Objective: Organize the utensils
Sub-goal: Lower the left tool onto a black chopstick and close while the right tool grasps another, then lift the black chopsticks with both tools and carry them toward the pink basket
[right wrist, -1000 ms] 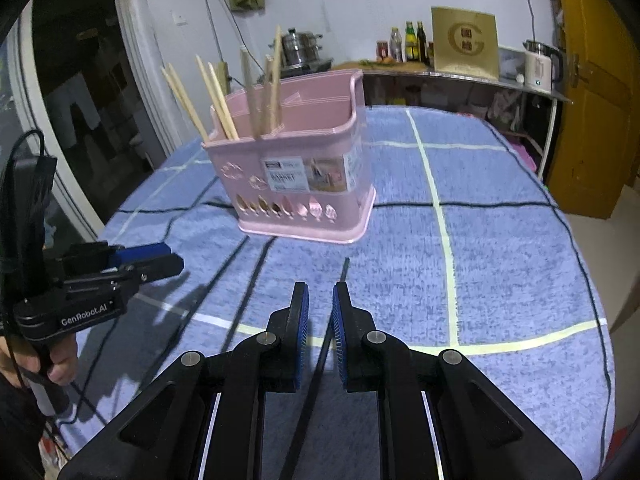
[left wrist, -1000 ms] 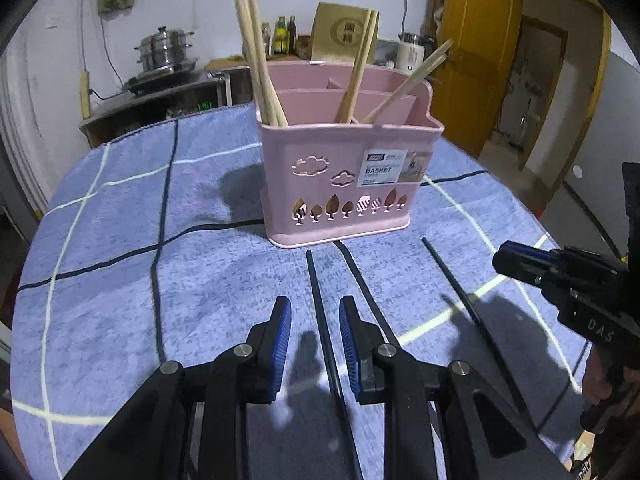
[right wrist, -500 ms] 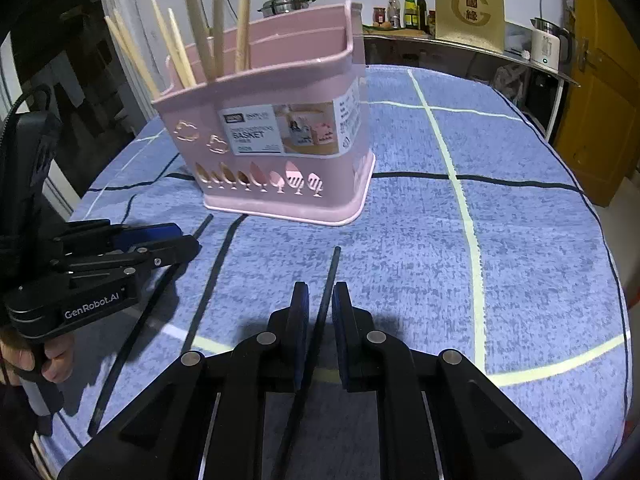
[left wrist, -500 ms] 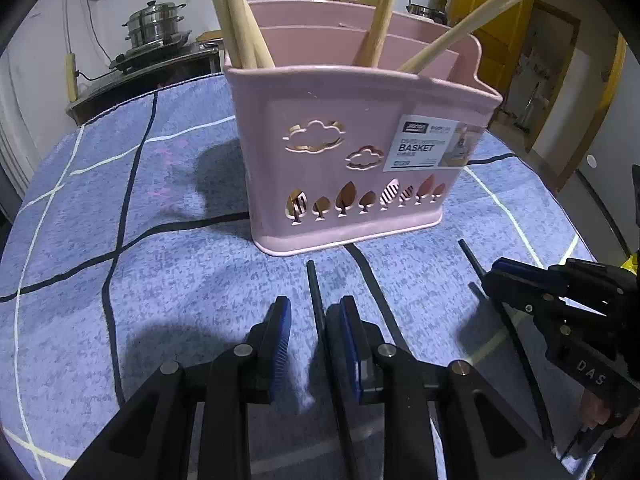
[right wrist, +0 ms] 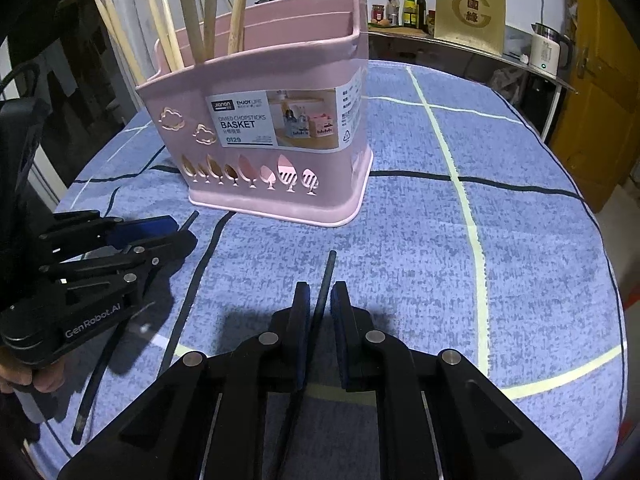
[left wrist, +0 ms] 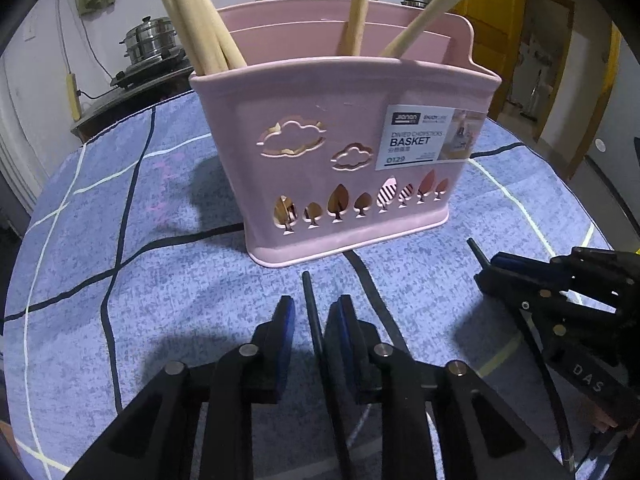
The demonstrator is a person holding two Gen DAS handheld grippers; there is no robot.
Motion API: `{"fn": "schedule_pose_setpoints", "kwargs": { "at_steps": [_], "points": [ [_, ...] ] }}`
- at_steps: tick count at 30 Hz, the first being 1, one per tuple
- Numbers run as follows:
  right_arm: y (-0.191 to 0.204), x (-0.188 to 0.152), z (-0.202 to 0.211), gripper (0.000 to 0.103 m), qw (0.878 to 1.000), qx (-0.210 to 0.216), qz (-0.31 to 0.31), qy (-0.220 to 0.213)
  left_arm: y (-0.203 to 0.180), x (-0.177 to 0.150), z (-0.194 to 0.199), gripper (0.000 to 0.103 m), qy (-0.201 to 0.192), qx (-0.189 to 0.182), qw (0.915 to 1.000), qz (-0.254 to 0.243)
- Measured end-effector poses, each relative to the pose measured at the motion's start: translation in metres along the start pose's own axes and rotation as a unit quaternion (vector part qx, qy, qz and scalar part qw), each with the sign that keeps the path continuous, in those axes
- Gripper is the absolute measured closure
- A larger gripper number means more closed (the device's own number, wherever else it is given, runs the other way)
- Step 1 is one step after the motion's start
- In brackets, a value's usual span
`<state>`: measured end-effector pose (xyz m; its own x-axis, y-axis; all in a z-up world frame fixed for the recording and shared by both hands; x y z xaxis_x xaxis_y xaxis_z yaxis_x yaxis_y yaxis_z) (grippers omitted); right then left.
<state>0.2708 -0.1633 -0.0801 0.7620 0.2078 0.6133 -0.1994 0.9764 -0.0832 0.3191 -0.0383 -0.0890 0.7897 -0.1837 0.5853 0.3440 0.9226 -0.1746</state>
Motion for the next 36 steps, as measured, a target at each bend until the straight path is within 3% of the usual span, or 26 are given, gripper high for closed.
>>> {"fn": "schedule_pose_setpoints", "kwargs": {
  "at_steps": [6, 21, 36],
  "points": [
    [0.001, 0.001, -0.002, 0.096, 1.0, 0.001, 0.001, 0.001, -0.009, -0.003, 0.001, 0.097, 0.0, -0.002, 1.0, 0.0],
    [0.0, 0.011, 0.017, 0.097, 1.0, 0.021, -0.007, -0.014, -0.008, 0.0, 0.026, 0.098, -0.014, -0.024, 0.9995, 0.017],
    [-0.008, 0.06, 0.09, 0.099, 0.994, 0.027, -0.021, -0.102, -0.024, 0.052, 0.116, 0.099, -0.102, -0.023, 0.9944, -0.012]
  ]
}}
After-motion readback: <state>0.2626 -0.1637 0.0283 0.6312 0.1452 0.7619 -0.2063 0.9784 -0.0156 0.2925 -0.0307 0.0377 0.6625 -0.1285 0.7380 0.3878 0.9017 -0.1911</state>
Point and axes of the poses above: each gripper's, at about its wrist camera, not at the fingertips, and z roughly against the way its jaws point, y to its left, x to its top, the point moved 6 cm from there along -z, roughly the way its jaws point, and after that the axes turned 13 degrees about -x, right-handed, at the moved point
